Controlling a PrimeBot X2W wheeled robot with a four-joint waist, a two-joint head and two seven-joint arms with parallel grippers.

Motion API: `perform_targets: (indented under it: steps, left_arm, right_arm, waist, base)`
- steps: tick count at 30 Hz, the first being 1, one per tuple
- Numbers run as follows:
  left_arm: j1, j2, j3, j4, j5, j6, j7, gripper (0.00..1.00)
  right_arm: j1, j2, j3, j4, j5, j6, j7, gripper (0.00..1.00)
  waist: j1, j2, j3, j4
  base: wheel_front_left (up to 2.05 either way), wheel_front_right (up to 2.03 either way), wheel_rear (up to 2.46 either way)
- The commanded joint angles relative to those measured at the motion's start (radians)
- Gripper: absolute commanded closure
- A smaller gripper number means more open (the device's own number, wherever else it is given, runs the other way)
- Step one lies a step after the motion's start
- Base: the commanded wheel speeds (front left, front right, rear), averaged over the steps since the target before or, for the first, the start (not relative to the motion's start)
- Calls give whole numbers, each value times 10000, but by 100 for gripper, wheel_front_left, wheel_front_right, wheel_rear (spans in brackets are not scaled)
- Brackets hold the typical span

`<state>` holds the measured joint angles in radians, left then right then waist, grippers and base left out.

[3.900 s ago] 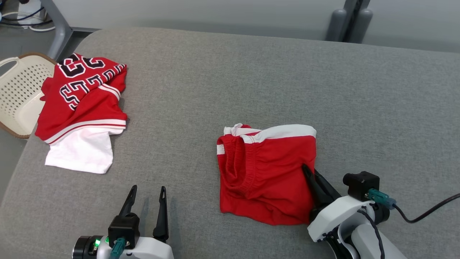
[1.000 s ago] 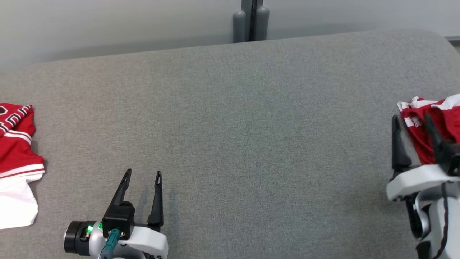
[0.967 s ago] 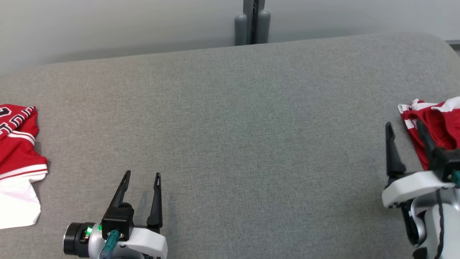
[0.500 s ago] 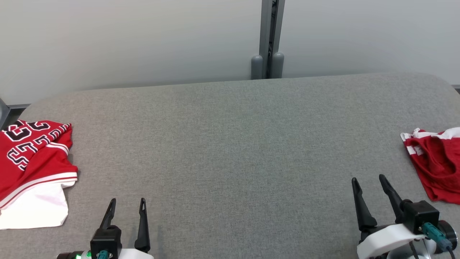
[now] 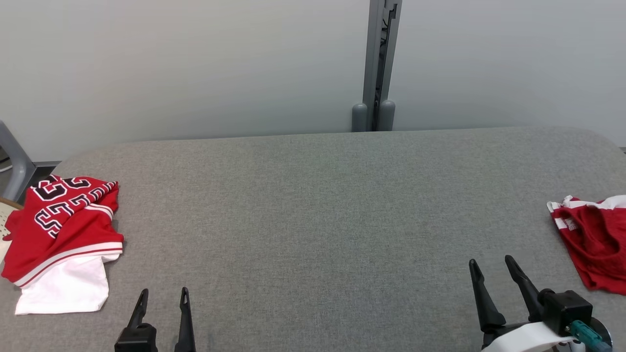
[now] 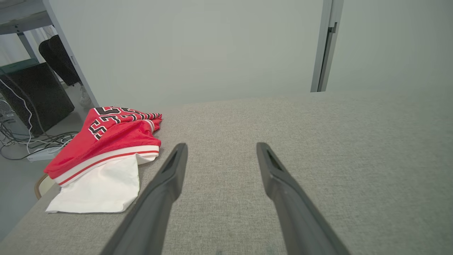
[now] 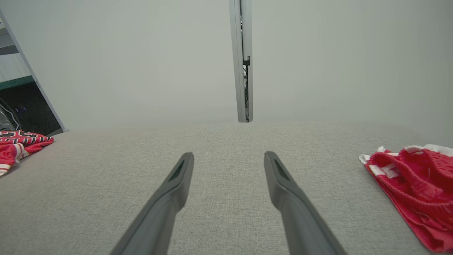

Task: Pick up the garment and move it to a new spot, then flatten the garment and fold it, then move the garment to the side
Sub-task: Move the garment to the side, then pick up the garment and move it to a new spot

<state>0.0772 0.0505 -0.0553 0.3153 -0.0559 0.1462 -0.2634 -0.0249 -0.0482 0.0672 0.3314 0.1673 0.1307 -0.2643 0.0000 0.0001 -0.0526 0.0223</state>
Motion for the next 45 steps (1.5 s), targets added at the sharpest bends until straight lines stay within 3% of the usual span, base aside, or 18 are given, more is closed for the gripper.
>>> perform_targets:
  steps: [1, 19, 25, 31, 45]
  left_arm:
    - [77, 27, 66, -81, 60, -40, -16, 0]
    - [360, 18, 179, -238, 118, -194, -16, 0]
    - [182, 22, 85, -225, 12, -185, -16, 0]
    - [8, 22, 152, -131, 88, -176, -16, 0]
    - [368, 22, 633, 1, 126, -148, -16, 0]
  right_arm:
    - [96, -55, -100, -51, 21, 1, 2, 0]
    - [209, -54, -151, -71, -65, 1, 3, 0]
    - [212, -52, -138, -84, -28, 1, 3, 0]
    - [307, -49, 35, -118, 5, 1, 3, 0]
    - [203, -52, 834, -33, 222, 1, 3, 0]
  waist:
    - [0, -1, -40, -41]
    - [0, -1, -100, -141]
    - [0, -1, 56, 138]
    - [0, -1, 220, 1003]
    - [0, -1, 324, 3715]
  base:
    - [0, 0, 0]
    - [0, 0, 0]
    - [0, 0, 0]
    - [0, 0, 0]
    - [0, 0, 0]
